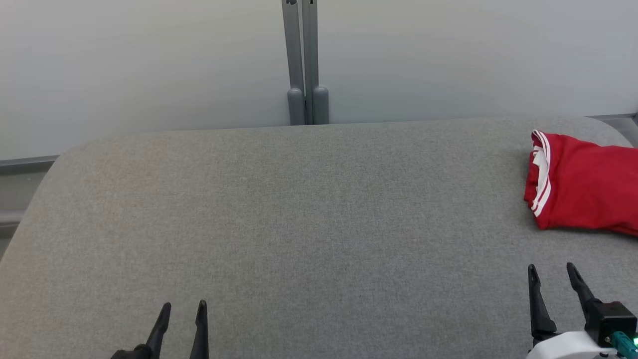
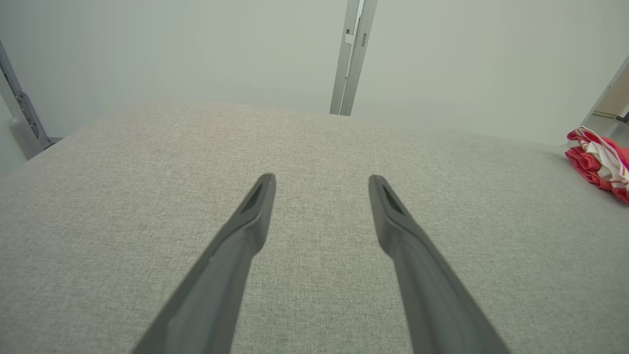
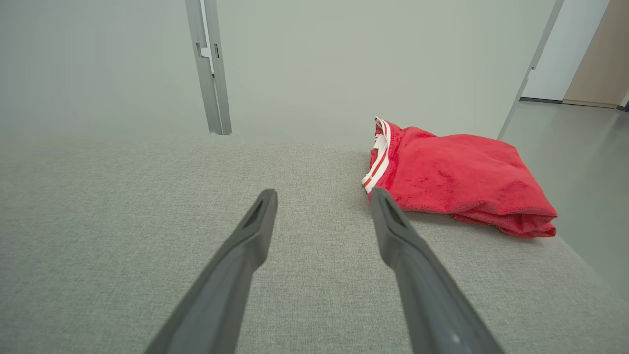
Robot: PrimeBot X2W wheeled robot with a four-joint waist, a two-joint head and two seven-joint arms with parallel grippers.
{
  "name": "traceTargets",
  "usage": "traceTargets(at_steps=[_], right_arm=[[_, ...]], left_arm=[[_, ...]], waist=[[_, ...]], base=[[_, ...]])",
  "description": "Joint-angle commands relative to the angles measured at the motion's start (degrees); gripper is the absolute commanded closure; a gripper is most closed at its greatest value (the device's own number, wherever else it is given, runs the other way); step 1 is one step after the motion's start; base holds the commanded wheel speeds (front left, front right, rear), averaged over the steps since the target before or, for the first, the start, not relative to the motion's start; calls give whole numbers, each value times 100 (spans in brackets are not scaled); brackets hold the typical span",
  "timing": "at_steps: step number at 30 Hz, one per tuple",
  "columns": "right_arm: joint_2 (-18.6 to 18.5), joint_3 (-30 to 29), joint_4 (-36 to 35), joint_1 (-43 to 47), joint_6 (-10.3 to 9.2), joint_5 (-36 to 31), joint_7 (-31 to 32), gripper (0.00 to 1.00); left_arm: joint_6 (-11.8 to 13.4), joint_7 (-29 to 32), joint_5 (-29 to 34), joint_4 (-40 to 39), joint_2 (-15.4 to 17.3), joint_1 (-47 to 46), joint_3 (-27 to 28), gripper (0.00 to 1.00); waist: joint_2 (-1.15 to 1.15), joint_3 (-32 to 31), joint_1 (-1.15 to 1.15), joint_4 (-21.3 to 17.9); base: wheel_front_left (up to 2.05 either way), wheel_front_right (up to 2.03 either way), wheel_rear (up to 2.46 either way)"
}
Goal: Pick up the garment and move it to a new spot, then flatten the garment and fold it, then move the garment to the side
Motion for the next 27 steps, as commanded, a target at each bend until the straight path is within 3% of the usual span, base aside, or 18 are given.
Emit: traceTargets(at_steps=[1,5,27], right_arm=[[7,-1,37,0,0,2,1,100],[57,-30,247,-30,0,114,69,100],[36,99,263,-378,-2,2679,636,100]], left_arm=[[-1,1,-3,32,-1,11,-8,100],[0,58,-123,183,-11,64,-30,100],[-14,586,-2324,219,51,-414,185,100]], waist=[[0,0,0,0],[0,4,0,-3],[0,75,0,-35]], base=[[0,0,0],[0,0,0],[0,0,0]])
